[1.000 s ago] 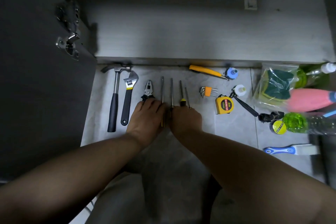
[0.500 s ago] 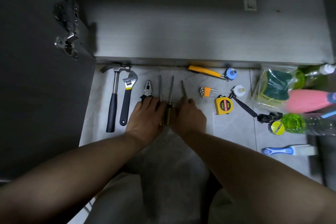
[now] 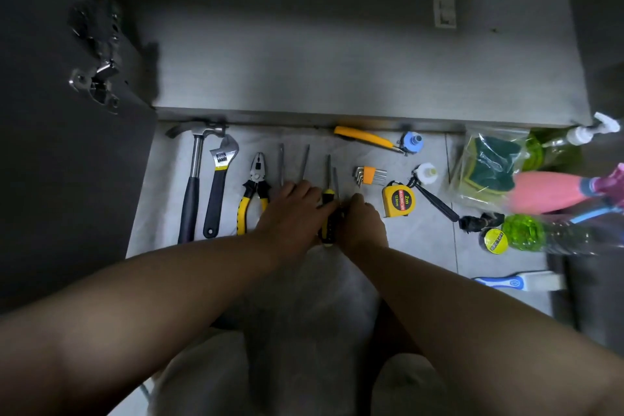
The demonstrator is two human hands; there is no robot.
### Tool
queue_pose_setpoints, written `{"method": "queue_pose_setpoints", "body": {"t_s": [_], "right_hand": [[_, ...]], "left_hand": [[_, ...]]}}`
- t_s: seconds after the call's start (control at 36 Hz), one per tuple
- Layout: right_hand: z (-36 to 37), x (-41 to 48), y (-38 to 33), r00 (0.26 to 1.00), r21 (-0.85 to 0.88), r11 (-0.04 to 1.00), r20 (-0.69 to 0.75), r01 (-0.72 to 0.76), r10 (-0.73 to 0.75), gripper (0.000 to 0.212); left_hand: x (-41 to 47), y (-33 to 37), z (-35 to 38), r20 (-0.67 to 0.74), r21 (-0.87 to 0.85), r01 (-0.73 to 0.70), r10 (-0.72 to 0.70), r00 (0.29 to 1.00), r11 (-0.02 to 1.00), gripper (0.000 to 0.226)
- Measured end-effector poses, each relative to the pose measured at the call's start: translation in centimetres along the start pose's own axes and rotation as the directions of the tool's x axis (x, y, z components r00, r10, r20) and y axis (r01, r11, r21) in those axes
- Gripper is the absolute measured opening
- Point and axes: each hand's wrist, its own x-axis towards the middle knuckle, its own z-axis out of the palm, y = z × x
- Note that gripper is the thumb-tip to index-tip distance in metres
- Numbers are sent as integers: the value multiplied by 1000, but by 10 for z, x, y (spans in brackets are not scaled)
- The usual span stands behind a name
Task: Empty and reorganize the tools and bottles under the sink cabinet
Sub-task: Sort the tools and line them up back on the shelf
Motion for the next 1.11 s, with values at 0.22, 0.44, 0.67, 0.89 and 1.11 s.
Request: {"method": "queue_pose_setpoints", "body": {"t_s": [0.22, 0.44, 0.67, 0.89, 1.11], "right_hand": [[5, 5, 2, 1000, 57, 998, -5, 28, -28, 33], [5, 8, 3, 997, 58, 996, 12, 73, -74, 33], [-60, 15, 20, 936, -382, 854, 147, 353, -321, 58], [-158, 23, 39, 870, -629, 601, 349, 492, -347, 65], [-115, 20, 86, 913, -520, 751, 199, 406, -356, 79]], "left_hand": [[-2, -4, 6, -12, -19, -2, 2, 1000, 1000, 72], [-7, -3, 1, 34, -6, 27, -26, 999, 1000, 71], [-7, -6, -17, 85, 39, 7, -10, 996, 999, 73], [28, -17, -97, 253, 40, -120, 106, 962, 992, 48], [70, 6, -107, 477, -146, 18, 54, 877, 989, 40]]}}
